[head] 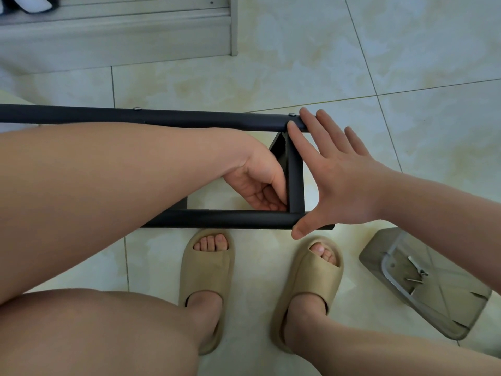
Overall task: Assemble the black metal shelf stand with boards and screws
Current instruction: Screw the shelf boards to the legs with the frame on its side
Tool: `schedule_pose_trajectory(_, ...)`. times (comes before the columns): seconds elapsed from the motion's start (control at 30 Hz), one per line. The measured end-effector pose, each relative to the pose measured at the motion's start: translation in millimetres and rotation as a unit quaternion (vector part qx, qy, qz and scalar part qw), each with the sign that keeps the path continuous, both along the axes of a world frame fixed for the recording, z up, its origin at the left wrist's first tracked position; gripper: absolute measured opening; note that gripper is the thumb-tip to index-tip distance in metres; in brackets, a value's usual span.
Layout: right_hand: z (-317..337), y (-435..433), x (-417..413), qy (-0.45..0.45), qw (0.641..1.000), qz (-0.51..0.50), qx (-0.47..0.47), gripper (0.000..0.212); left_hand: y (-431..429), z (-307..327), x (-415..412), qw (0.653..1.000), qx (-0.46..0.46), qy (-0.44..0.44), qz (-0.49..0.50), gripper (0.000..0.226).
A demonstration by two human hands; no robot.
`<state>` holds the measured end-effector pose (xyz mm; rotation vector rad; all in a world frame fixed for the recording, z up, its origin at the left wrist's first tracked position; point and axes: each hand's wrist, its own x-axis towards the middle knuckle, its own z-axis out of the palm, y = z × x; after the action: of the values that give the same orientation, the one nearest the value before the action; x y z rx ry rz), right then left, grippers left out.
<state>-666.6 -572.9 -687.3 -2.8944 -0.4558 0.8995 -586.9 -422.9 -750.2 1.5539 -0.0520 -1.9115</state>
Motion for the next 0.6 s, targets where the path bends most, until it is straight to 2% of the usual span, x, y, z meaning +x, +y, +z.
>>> schedule_pose_trajectory(0.6, 0.4, 0.2, -0.6, -0.002, 1.000, -0.003, 0.001, 0.159, 7.4, -3.5, -5.3, 0.997, -0.052, 0.039, 0.051, 0.026)
